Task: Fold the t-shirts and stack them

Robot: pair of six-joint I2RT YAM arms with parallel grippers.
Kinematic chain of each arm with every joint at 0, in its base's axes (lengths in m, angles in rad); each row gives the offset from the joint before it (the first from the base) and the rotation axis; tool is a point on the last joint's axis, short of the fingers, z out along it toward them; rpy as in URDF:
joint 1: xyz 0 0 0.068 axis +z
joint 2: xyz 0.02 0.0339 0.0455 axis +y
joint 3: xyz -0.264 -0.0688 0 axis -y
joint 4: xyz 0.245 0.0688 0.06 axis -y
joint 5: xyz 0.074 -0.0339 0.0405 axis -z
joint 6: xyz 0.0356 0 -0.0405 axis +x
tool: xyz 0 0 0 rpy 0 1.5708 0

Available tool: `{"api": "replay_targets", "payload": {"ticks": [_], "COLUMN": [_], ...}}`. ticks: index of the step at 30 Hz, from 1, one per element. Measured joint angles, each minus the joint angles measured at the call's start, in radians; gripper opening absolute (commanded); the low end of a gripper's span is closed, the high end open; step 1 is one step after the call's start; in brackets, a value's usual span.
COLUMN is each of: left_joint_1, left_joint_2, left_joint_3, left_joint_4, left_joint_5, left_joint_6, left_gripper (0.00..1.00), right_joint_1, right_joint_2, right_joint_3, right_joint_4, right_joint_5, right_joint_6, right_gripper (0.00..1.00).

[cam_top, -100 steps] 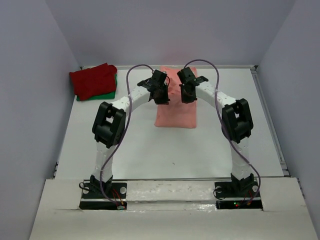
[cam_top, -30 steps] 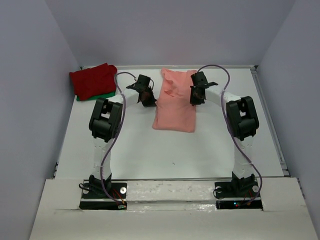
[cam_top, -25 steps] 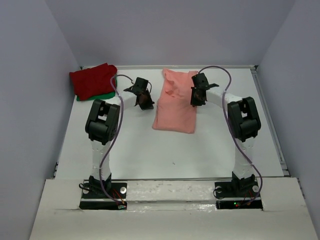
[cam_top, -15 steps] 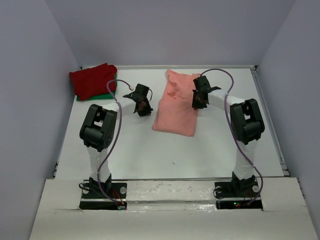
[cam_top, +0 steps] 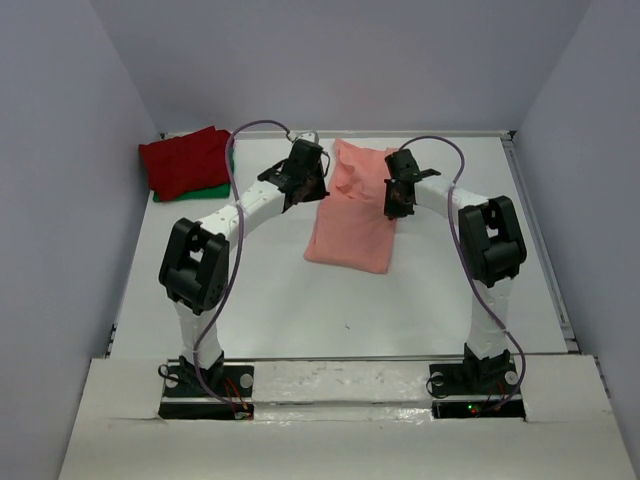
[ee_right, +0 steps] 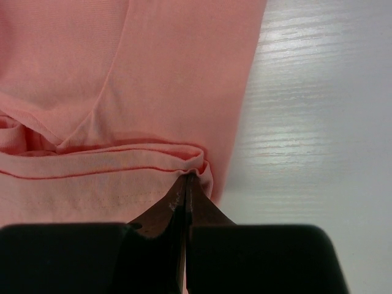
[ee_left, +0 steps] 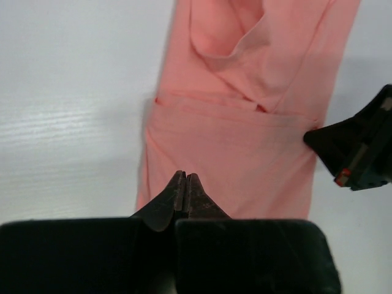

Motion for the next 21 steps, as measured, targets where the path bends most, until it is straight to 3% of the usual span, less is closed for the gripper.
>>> {"api": "replay_targets", "payload": {"ticks": [7,13,21], "left_joint_1": [0.011,0.025,0.050], "left_joint_2": [0.144,0.312,0.403], "left_joint_3": [0.229,0.267,0.299], "left_joint_4": [0.025,0.028,0.023], "left_joint_5": [0.091,0.198,0.304], "left_joint_6": [0.069,0.096,0.099], "left_gripper": [0.00,0.00,0.00], "right_joint_1": [0.000,0.000,0.000], "right_joint_2": [0.009,0.013,0.013], "right_joint_3": [0.019,0.028,0.035], "right_joint_4": [-0.023,-0.034,-0.058], "right_joint_5": [-0.001,-0.001,-0.002], "right_joint_6": [-0.005,-0.008,-0.008], "right_gripper": [0.00,0.00,0.00]}}
